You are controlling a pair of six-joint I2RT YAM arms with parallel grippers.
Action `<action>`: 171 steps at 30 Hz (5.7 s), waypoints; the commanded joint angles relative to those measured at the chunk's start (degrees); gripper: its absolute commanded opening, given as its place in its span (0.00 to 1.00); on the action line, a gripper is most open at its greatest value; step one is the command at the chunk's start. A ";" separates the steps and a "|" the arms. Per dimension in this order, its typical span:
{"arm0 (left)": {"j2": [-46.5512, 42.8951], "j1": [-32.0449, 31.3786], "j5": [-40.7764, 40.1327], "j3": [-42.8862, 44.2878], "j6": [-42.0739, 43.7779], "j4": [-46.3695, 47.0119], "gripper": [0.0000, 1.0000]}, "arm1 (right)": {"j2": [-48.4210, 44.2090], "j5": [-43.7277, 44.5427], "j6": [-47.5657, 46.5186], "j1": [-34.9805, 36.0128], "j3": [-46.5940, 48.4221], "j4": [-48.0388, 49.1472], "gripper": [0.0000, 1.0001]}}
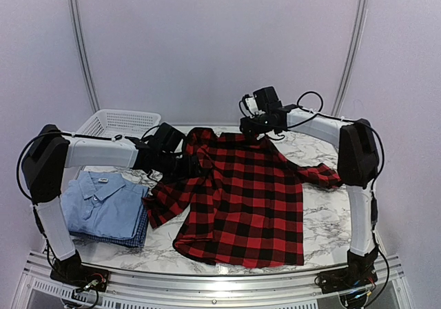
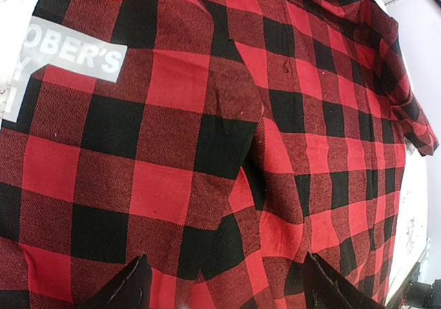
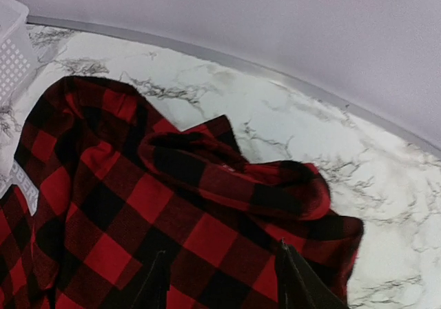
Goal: Fold and stack the long sleeve shirts
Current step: Flatten out the crumpled shirt at the center of the board, then move the flattened shirt to the center of the board, then pick up the sleeve from the center of the board.
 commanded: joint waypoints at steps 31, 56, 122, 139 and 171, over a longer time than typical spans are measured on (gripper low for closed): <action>-2.02 2.30 -0.60 2.30 1.76 -3.20 0.78 | 3.22 -11.61 8.10 -12.61 3.48 -0.46 0.73; -6.26 3.95 -3.25 -6.86 2.11 -3.56 0.77 | -11.96 -14.81 17.56 -15.19 -38.79 15.14 0.66; -19.97 -13.63 -30.50 -25.72 -61.05 -4.59 0.86 | -28.92 -10.88 7.72 -4.11 -39.29 13.29 0.69; -10.93 -13.71 -33.74 -21.61 -65.84 -12.76 0.76 | -29.24 -14.34 8.51 -4.08 -40.64 14.88 0.69; -13.23 -12.66 -40.24 -11.57 -39.75 -13.58 0.00 | -27.06 -14.66 7.60 -2.84 -40.14 14.23 0.69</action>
